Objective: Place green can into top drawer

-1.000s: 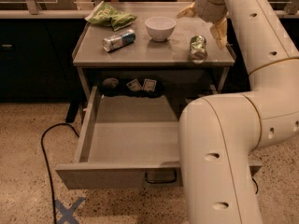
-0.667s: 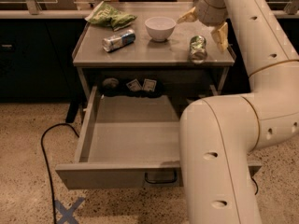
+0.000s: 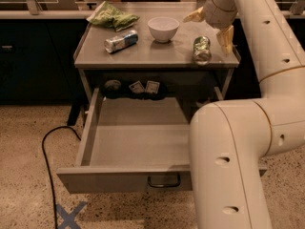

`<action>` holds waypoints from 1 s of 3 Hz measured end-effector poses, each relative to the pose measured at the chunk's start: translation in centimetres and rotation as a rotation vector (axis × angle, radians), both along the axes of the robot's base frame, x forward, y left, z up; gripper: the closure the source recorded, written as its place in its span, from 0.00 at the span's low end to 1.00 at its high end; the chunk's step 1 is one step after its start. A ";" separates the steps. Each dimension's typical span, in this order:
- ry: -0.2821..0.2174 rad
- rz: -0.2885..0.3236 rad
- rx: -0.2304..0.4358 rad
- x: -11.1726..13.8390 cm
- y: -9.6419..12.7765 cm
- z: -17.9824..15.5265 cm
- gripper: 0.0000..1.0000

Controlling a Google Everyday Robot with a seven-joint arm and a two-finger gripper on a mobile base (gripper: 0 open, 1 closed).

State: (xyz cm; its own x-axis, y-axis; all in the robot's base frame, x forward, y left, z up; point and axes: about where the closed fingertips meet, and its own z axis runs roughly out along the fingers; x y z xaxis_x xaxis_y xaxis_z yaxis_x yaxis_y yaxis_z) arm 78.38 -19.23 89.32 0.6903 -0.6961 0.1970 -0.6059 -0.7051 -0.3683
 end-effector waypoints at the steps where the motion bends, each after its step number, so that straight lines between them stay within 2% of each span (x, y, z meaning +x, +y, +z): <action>1: -0.008 -0.027 0.067 0.4 -0.5 -0.8 0.00; 2: -0.013 -0.038 0.112 0.6 -0.7 -1.3 0.00; 3: -0.023 -0.049 0.118 1.2 -0.8 -1.8 0.00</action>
Offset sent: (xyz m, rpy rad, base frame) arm -0.0007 -0.0150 -0.0100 0.1582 0.0064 -0.0524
